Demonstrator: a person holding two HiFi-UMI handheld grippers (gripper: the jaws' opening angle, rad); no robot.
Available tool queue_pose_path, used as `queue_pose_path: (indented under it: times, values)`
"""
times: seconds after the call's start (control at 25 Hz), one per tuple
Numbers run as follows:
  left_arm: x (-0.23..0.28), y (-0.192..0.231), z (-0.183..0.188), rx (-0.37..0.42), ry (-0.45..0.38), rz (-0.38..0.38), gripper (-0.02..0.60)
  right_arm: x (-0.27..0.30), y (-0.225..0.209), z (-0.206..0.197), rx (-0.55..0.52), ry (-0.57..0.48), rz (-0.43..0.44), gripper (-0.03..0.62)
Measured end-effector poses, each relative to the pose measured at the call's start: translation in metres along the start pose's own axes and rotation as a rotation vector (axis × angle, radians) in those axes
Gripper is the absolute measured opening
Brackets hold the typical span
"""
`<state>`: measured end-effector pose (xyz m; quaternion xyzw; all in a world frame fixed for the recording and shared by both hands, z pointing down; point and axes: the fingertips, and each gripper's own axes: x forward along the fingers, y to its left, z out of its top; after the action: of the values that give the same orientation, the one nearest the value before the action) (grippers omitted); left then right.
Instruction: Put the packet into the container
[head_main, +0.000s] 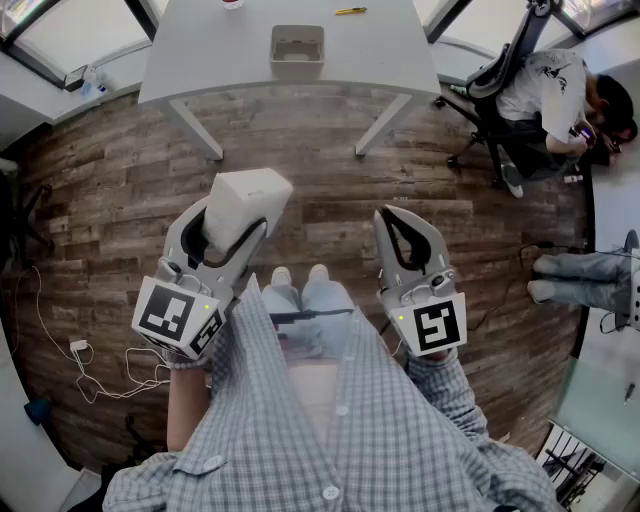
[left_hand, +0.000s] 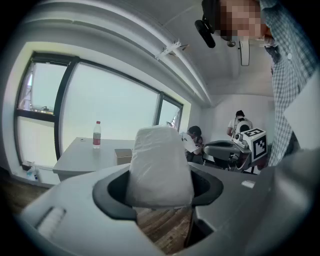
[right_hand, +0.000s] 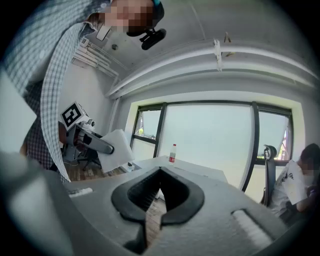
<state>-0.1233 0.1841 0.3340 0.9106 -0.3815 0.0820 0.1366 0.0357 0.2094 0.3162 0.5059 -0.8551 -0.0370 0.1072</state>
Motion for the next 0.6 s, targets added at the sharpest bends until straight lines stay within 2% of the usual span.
queue_pose_path:
  times: [0.6]
  values:
    - [0.0025, 0.0014, 0.0024, -0.002, -0.007, -0.028, 0.278, -0.0036, -0.0039, -0.0022, 0.064, -0.013, -0.027, 0.002]
